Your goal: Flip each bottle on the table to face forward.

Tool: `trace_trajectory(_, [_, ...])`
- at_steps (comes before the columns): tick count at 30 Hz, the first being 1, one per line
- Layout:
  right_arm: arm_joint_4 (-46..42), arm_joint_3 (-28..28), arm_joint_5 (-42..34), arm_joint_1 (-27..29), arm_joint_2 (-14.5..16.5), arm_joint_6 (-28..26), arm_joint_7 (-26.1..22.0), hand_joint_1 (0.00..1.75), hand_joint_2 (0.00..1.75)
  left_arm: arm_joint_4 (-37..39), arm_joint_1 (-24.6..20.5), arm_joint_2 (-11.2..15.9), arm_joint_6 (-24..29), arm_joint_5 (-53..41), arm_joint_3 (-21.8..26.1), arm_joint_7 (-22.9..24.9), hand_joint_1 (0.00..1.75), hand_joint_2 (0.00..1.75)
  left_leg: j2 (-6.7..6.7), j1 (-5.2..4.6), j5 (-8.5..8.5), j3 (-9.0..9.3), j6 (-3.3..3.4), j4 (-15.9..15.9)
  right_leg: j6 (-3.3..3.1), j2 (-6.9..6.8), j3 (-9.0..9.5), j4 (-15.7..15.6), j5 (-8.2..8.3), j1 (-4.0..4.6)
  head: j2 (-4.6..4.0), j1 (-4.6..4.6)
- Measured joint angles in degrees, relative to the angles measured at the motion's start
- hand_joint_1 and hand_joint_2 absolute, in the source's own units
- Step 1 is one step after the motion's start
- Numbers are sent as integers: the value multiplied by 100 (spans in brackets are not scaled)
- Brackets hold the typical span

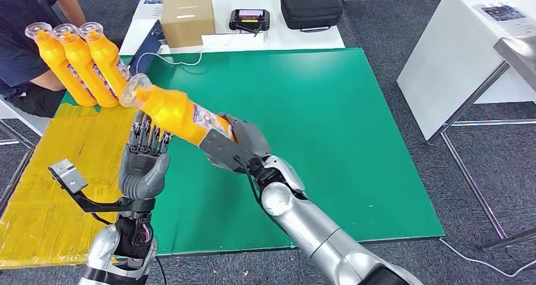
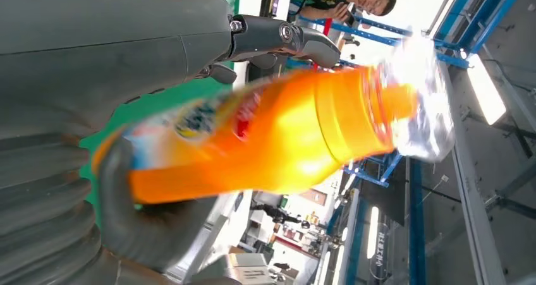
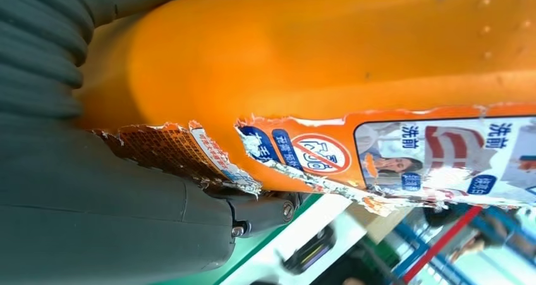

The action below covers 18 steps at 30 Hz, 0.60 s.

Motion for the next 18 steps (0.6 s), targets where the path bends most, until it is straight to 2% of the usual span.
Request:
trace_trajectory(9, [329, 819, 613, -74, 373, 138, 243, 175, 175, -189, 176, 25, 115, 175, 276, -123, 0, 175, 0, 1, 0, -2, 0, 0, -1, 1, -4, 0, -1, 2, 1, -1])
trace_trajectory(13, [346, 1295, 832, -37, 453, 273, 393, 175, 175, -198, 259, 68, 140, 79, 470, -173, 0, 175, 0, 3, 0, -3, 0, -1, -3, 0, -8, 0, -2, 2, 0, 1])
trace_trajectory(18, [323, 1619, 872, -43, 483, 335, 486, 175, 175, -196, 364, 125, 139, -87, 633, -201, 0, 175, 0, 2, 0, -3, 0, -1, -3, 0, -8, -1, -2, 1, 0, 2])
